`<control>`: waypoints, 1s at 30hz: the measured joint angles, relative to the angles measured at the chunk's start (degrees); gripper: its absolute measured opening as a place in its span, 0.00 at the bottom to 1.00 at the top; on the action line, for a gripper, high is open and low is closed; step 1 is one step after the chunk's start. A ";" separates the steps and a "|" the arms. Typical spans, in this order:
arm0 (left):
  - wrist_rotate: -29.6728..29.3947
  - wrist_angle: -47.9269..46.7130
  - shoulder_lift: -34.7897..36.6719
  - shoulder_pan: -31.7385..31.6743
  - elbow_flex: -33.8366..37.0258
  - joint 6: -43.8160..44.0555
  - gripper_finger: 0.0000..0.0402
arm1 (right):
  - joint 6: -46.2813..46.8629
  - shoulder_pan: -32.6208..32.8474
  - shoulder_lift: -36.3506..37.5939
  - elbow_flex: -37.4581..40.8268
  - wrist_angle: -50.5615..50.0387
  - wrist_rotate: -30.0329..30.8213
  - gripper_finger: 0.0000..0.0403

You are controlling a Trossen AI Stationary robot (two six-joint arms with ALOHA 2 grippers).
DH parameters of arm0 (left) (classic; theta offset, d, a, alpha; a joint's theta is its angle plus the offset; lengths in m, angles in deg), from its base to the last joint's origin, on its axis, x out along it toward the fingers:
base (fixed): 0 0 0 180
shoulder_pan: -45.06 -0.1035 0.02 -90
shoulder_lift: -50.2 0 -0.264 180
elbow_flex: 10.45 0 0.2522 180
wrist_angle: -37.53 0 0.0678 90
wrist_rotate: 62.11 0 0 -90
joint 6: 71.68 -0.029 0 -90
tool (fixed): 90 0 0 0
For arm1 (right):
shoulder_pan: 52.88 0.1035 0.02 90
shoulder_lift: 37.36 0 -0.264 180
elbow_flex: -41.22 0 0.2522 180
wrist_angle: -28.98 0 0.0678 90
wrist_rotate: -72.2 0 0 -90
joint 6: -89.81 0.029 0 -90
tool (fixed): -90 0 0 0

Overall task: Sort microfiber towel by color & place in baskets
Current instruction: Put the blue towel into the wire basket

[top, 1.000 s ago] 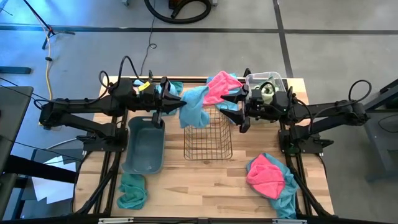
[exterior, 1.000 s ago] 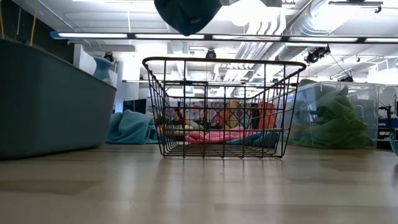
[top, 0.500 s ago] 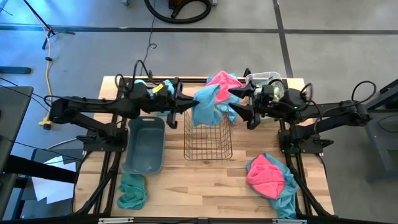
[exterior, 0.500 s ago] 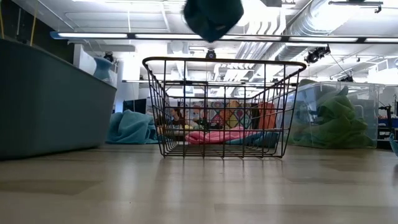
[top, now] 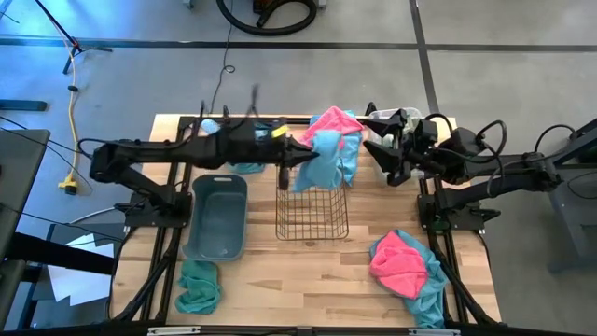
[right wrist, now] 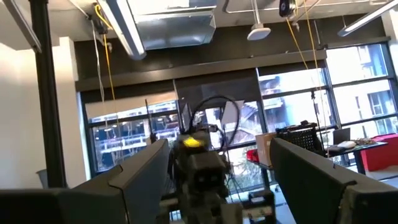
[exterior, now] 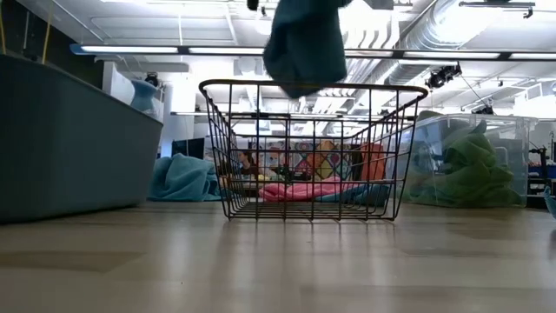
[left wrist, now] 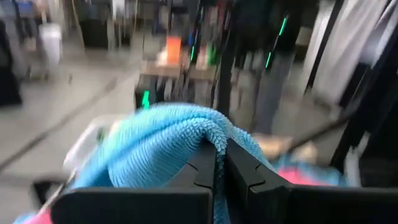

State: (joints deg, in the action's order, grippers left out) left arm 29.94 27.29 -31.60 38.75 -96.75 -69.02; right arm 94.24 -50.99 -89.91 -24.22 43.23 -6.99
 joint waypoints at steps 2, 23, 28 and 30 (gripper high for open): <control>-0.02 -10.11 -2.40 -0.11 -5.12 -2.07 0.00 | 0.00 0.00 0.07 0.00 -0.43 0.00 0.69; -1.51 -42.09 -24.24 1.70 -23.69 -11.91 0.00 | 0.61 0.00 0.02 0.00 -5.07 0.04 0.69; -1.71 -45.72 -27.55 2.22 -23.67 -11.78 0.00 | 0.64 -0.01 0.02 0.00 -5.08 0.05 0.69; -1.82 -47.48 -28.75 2.49 -23.67 -11.77 0.00 | 0.64 -0.01 0.02 0.00 -5.11 0.05 0.69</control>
State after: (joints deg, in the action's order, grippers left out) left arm 28.12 -20.19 -60.35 41.24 -120.42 -80.79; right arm 94.87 -51.00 -89.89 -24.22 38.11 -6.94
